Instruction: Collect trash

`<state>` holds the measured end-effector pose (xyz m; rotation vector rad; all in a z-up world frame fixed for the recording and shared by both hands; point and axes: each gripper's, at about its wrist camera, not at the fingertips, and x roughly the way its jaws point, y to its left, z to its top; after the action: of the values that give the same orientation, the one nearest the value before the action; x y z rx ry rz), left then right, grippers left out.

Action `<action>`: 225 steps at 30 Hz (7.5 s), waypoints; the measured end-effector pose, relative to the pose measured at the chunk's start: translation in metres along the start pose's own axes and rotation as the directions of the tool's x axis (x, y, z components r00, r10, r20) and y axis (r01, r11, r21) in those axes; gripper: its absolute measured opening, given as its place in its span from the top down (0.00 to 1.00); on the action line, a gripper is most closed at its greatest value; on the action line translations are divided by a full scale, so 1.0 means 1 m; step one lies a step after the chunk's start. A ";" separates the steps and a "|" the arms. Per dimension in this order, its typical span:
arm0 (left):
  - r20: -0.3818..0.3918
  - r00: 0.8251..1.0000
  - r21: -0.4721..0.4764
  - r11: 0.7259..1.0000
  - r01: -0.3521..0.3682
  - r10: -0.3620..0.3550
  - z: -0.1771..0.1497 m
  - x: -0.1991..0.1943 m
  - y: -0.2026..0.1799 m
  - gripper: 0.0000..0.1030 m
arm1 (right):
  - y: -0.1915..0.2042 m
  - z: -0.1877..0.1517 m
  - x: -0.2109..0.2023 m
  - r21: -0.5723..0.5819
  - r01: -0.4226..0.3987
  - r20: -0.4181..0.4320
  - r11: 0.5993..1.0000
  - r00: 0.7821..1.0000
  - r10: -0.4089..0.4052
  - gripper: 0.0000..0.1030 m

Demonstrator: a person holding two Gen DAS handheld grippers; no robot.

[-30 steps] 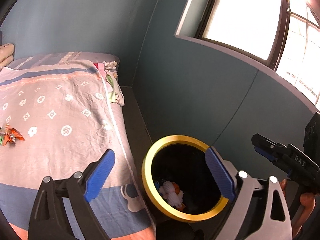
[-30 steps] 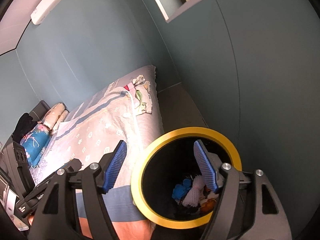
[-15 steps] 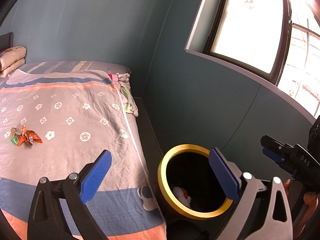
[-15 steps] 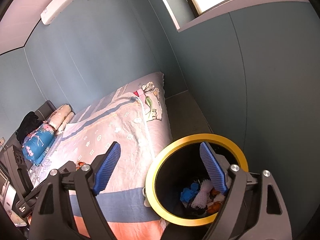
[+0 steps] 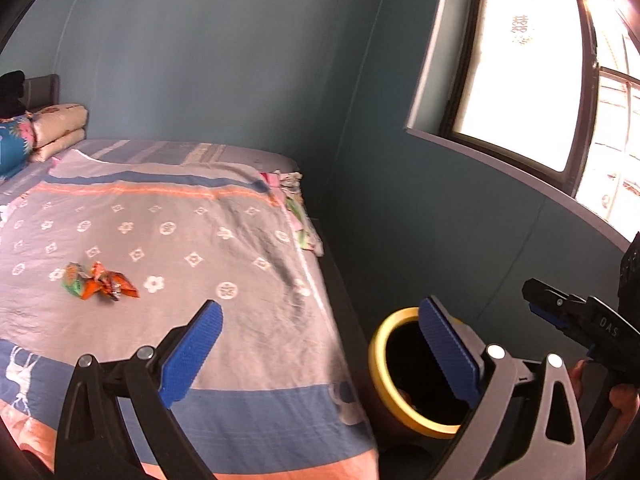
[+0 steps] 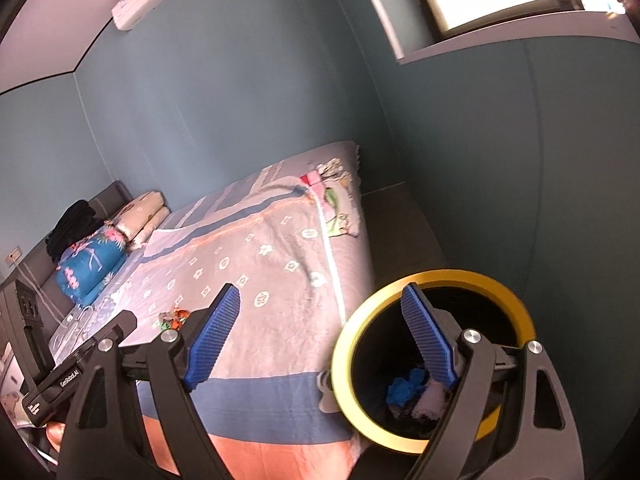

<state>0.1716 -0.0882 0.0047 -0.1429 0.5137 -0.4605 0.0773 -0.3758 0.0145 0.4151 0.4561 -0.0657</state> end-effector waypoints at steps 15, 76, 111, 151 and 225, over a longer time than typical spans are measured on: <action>-0.018 0.977 -0.122 0.969 -0.214 0.213 0.001 0.015 0.116 0.08 | 0.067 -0.011 0.087 -0.096 -0.133 -0.087 0.987 0.988 0.124 0.22; -0.357 0.871 -0.491 0.726 -0.482 0.336 -0.020 0.205 0.482 0.45 | 0.395 -0.177 0.516 -0.513 -0.524 -0.578 0.680 0.797 0.178 0.45; -0.100 0.939 -0.404 0.849 -0.341 0.330 0.028 0.083 0.359 0.95 | 0.320 -0.137 0.387 -0.465 -0.443 -0.545 0.767 0.826 0.147 0.69; 0.107 0.992 0.000 0.997 -0.072 0.072 0.008 -0.124 0.025 0.94 | 0.109 -0.056 0.082 -0.229 -0.304 -0.259 0.925 0.935 0.243 0.69; -0.066 0.997 -0.047 0.999 0.024 -0.027 -0.008 0.046 -0.007 0.19 | -0.035 -0.022 0.079 -0.035 0.122 -0.113 0.992 0.986 -0.125 0.25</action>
<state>0.2010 -0.1155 -0.0207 -0.1793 0.5887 -0.4802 0.1341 -0.3964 -0.0513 0.3634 0.5958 -0.1562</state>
